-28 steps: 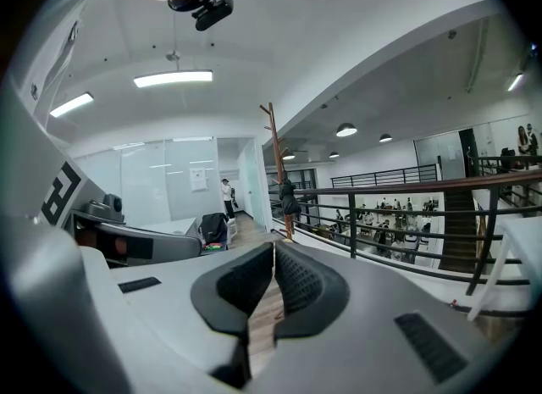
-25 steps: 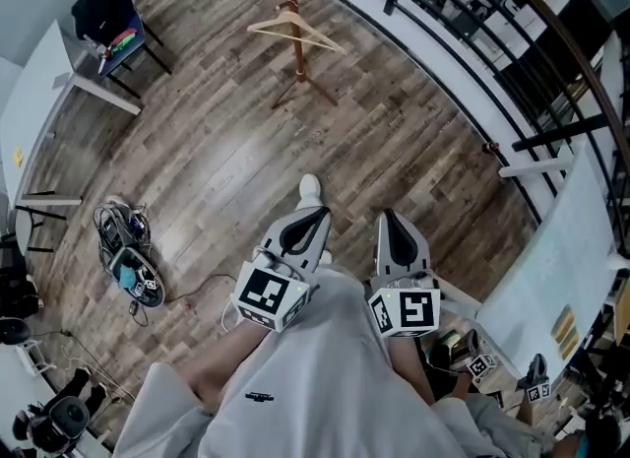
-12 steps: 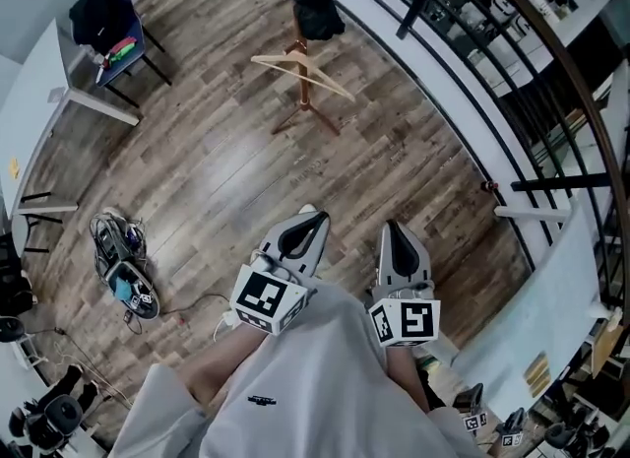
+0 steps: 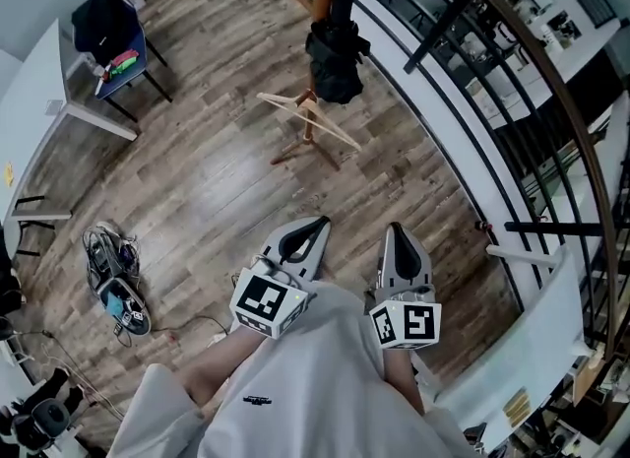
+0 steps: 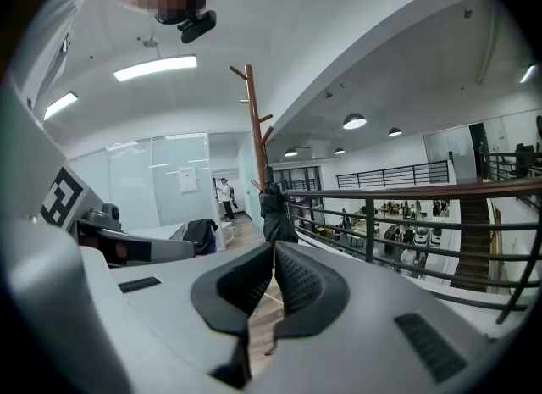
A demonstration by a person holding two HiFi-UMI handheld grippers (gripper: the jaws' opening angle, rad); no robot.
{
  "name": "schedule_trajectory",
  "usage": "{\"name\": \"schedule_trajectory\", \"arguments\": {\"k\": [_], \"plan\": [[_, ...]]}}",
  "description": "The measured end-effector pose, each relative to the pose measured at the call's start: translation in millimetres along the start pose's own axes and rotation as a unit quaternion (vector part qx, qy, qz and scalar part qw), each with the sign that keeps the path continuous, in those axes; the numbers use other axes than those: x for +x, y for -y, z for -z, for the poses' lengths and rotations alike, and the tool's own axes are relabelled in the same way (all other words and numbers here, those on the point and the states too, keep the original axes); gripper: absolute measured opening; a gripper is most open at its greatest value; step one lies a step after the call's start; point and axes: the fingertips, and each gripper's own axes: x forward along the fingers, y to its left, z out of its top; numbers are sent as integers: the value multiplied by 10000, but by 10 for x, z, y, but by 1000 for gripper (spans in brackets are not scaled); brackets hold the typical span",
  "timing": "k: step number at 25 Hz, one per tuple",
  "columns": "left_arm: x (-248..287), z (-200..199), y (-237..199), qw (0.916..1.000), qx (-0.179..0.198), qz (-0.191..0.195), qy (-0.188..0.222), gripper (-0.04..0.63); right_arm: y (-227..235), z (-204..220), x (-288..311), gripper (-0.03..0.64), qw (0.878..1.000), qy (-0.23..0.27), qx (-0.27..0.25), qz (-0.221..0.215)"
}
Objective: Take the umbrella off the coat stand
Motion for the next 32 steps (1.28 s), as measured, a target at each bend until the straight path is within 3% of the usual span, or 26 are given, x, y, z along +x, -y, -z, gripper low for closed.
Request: {"name": "schedule_trajectory", "arguments": {"k": [9,18,25,32], "plan": [[255,-51,-289,9998,-95,-183,23,20,36,-38,505,35,9995,-115,-47,-279],[810,-140,-503,9945,-283,-987,183,20,450,-173,1161,35,9923,-162,-294,-1190],[1661,-365,-575,9811,-423,-1861,315,20,1061,-465,1812,35,9713,-148,-502,-2322],[2137,-579,-556,9636,-634,-2547,505,20,1359,-734,2203,35,9449,-158,-835,-3162]]}}
